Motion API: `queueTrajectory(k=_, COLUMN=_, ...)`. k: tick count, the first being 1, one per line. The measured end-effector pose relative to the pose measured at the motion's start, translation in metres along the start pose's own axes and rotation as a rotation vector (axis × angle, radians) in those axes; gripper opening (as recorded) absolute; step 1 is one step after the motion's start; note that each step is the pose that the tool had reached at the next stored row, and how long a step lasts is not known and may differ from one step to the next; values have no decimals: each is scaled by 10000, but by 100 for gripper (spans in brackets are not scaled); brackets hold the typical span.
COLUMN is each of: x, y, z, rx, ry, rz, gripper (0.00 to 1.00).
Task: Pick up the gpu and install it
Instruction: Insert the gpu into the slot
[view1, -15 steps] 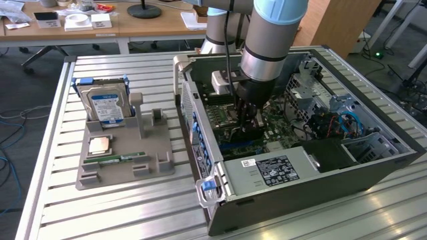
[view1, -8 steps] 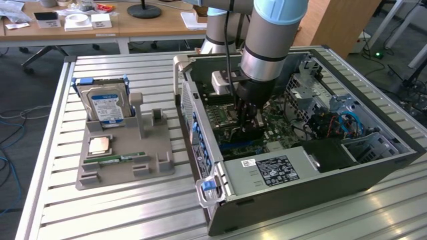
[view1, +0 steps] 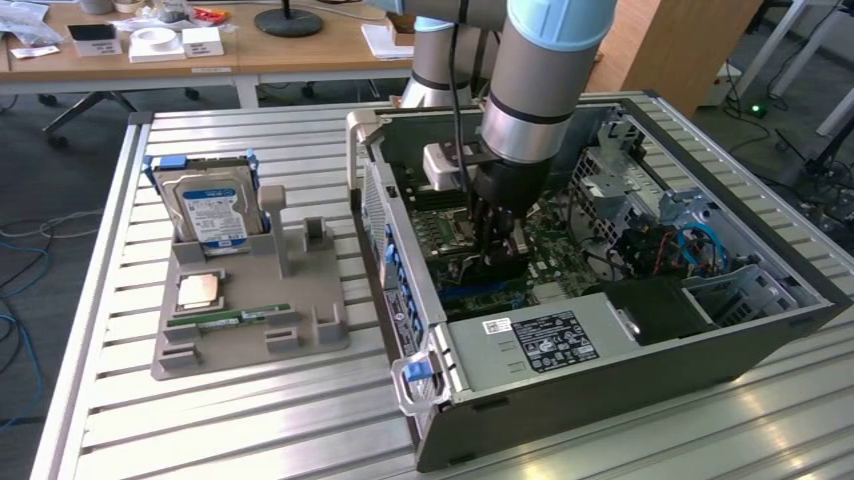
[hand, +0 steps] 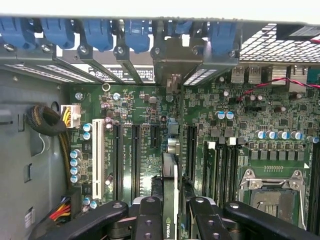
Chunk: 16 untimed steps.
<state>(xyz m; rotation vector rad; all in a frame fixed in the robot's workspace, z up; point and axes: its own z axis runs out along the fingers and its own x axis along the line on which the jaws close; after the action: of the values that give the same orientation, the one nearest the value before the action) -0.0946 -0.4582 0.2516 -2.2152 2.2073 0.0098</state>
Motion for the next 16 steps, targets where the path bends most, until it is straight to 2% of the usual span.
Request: queueTrajectory(k=16, x=-2, y=0, z=-20, rx=4, ry=-11, rz=-13, gripper=25)
